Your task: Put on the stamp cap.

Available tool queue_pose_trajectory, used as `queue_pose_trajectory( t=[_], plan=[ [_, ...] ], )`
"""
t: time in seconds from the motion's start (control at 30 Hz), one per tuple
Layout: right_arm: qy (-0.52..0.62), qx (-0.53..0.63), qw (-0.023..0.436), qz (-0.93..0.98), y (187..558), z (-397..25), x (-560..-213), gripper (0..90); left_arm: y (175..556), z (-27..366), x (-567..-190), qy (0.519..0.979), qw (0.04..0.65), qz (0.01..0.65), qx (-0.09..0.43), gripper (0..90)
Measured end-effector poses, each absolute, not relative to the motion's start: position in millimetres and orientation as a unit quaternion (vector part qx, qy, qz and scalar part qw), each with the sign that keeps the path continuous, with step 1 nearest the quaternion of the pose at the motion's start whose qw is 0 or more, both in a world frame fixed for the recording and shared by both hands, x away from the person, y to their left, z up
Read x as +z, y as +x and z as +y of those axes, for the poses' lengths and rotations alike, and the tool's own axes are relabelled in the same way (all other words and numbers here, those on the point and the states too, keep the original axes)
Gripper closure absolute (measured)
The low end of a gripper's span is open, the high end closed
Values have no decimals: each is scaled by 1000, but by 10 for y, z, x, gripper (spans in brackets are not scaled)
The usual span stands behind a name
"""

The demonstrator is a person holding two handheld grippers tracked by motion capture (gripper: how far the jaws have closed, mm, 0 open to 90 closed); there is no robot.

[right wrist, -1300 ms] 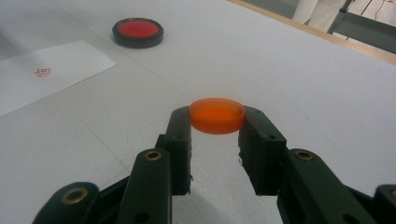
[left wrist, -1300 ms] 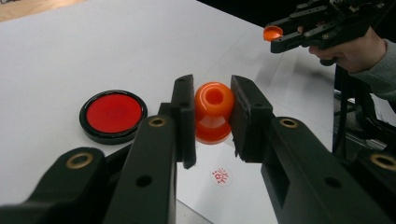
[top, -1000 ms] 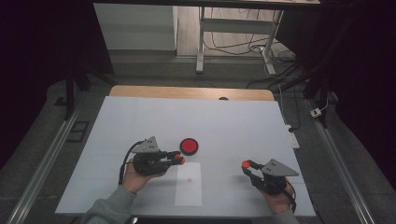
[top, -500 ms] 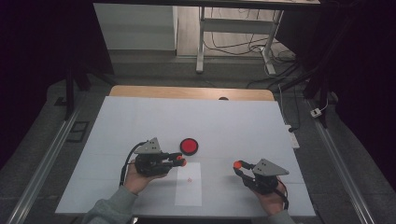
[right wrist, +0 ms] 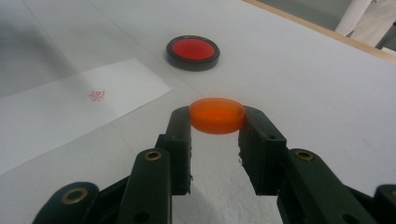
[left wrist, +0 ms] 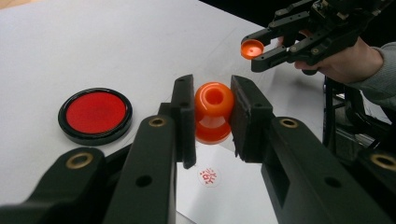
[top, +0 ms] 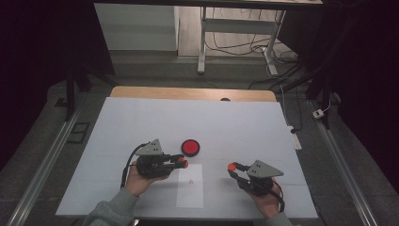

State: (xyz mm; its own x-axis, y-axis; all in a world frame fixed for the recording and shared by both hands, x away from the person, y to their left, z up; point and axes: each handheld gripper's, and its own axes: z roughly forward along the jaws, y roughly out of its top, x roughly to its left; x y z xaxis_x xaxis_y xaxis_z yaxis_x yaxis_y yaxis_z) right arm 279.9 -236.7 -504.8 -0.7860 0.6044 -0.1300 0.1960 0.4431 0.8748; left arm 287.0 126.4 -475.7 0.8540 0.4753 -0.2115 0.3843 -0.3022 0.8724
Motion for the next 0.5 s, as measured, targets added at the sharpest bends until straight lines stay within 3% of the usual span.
queue_pose_trajectory(
  t=[0.5],
  plan=[
    [226,476,205,825,2782,-2154,-5053,644,2876,1235,-4774,808,525,265,39,720]
  ],
)
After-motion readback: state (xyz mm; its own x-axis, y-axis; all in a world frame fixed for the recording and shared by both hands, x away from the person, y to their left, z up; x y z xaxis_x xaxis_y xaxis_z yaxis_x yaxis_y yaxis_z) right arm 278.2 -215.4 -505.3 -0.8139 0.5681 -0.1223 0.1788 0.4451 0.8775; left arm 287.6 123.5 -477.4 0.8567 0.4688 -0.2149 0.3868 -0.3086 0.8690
